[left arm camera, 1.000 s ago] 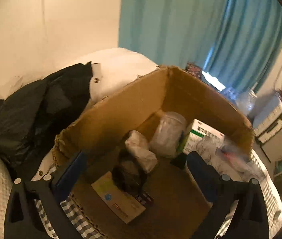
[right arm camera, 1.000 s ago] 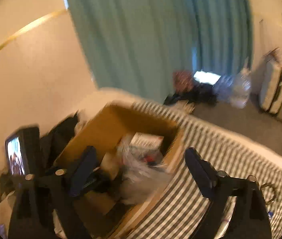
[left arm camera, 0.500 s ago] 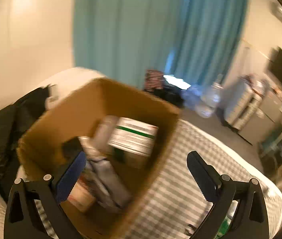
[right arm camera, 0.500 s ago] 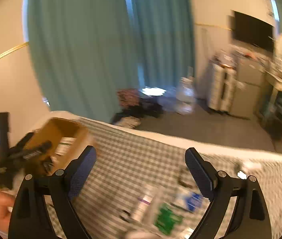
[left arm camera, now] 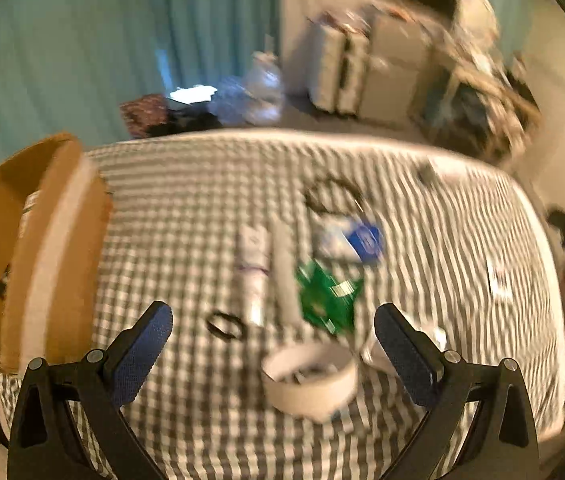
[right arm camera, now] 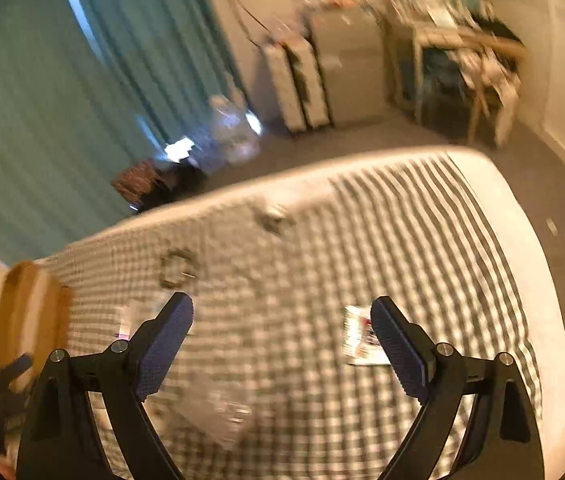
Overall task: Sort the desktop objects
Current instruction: 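Return both tools over the remaining items on the bed, then grasp the white tape roll with the left tool while the right tool grasps the white snack packet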
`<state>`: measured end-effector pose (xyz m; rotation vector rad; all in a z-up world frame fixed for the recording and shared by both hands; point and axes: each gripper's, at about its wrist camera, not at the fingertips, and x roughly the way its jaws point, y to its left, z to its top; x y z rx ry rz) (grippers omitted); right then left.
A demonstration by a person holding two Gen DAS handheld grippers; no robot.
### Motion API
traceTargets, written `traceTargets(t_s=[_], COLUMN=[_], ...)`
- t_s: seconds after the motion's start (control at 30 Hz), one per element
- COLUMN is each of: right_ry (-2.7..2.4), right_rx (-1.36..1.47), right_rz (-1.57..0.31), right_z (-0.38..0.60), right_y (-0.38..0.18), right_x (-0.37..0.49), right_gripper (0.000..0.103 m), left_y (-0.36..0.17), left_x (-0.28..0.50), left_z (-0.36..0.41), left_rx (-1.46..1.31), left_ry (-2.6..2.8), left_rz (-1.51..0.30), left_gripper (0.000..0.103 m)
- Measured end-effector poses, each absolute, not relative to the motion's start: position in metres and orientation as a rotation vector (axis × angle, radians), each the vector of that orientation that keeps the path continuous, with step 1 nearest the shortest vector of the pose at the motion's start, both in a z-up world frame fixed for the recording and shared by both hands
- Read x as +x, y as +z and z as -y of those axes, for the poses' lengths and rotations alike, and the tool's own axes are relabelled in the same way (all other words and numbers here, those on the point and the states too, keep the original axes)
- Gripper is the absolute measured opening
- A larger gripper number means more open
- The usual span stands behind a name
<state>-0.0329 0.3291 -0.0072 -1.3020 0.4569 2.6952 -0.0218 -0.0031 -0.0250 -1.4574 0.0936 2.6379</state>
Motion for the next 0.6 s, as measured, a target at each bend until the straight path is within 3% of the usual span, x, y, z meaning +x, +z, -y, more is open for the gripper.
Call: traceTargets(t_s=[0.2, 0.6], right_ry=[2.539, 2.339], right_rx=[-1.415, -1.675], right_rz=[-0.641, -0.448], right_z=[-0.374, -0.375], right_y=[-0.044, -0.109], right_x=[-0.032, -0.056], right_gripper=[0.092, 0.090], left_y=[-0.063, -0.119], left_x=[-0.013, -0.021], left_z=[-0.021, -0.028], left_rx=[-1.610, -1.788], left_ry=[2.534, 2.412], left_rz=[-0.222, -0.232], left_gripper=[0.103, 0.103])
